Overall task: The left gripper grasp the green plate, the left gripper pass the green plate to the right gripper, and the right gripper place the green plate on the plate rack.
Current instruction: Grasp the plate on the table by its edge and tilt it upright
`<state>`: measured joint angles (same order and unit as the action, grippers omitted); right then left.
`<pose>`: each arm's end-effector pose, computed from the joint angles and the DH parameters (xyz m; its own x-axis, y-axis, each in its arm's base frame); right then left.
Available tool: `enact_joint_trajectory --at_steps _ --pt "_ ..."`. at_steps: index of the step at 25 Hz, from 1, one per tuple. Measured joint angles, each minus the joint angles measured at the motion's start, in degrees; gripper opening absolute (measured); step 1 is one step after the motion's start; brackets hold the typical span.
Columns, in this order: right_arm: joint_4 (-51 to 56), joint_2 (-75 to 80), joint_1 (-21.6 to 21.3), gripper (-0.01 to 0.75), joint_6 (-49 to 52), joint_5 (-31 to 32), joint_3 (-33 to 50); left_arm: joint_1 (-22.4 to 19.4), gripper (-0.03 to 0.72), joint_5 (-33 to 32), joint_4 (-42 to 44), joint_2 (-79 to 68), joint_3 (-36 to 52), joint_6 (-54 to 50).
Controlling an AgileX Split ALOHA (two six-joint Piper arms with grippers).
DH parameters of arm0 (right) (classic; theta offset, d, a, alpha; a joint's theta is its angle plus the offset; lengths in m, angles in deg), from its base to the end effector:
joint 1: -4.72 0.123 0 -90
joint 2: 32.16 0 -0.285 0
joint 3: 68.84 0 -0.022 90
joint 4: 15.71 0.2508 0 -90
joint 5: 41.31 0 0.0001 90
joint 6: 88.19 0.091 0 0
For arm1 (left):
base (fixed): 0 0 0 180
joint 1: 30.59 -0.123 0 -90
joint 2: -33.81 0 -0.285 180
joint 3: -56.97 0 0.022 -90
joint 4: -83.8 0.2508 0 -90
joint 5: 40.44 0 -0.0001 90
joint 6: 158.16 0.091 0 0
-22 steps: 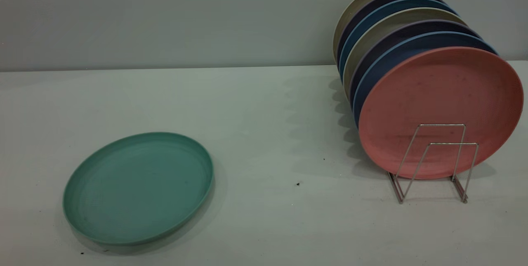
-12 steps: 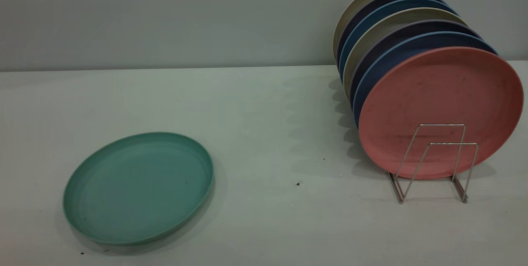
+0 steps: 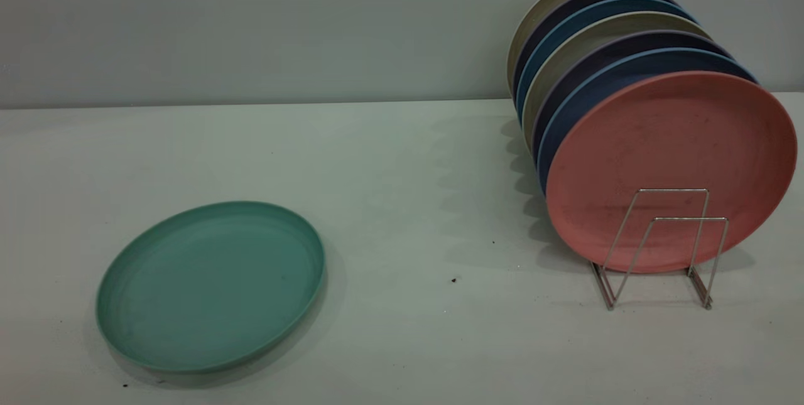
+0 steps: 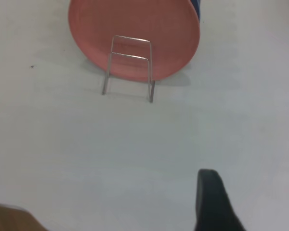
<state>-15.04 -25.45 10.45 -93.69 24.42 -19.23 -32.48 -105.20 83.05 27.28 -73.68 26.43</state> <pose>-0.0095 0.0000 0.2653 -0.5159 -0.1433 -0.8446 -0.1565 0.9851 -0.0715 -0.0096 -0.0014 0.2678 -0.5096 0.0577 -0.8585 0.0152 0.9982 0.0580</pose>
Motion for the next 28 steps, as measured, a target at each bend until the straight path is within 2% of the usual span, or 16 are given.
enact_joint_trajectory --at_steps 16,21,24,28 --pt "-0.2 0.0 0.0 0.423 0.0 -0.6 0.0 0.0 0.568 0.0 0.0 0.0 0.0 -0.1" --pt "1.0 1.1 0.0 0.426 0.8 -1.0 -0.6 0.0 0.568 0.7 -0.1 -0.9 -0.8 -3.4" --pt "3.2 7.0 0.0 0.450 0.9 -4.0 -2.3 0.0 0.568 3.1 -1.5 -6.2 -3.7 -5.6" --pt "3.5 18.6 0.0 0.513 0.7 -12.7 -6.2 0.0 0.568 7.5 -2.8 -19.0 -8.7 -4.6"
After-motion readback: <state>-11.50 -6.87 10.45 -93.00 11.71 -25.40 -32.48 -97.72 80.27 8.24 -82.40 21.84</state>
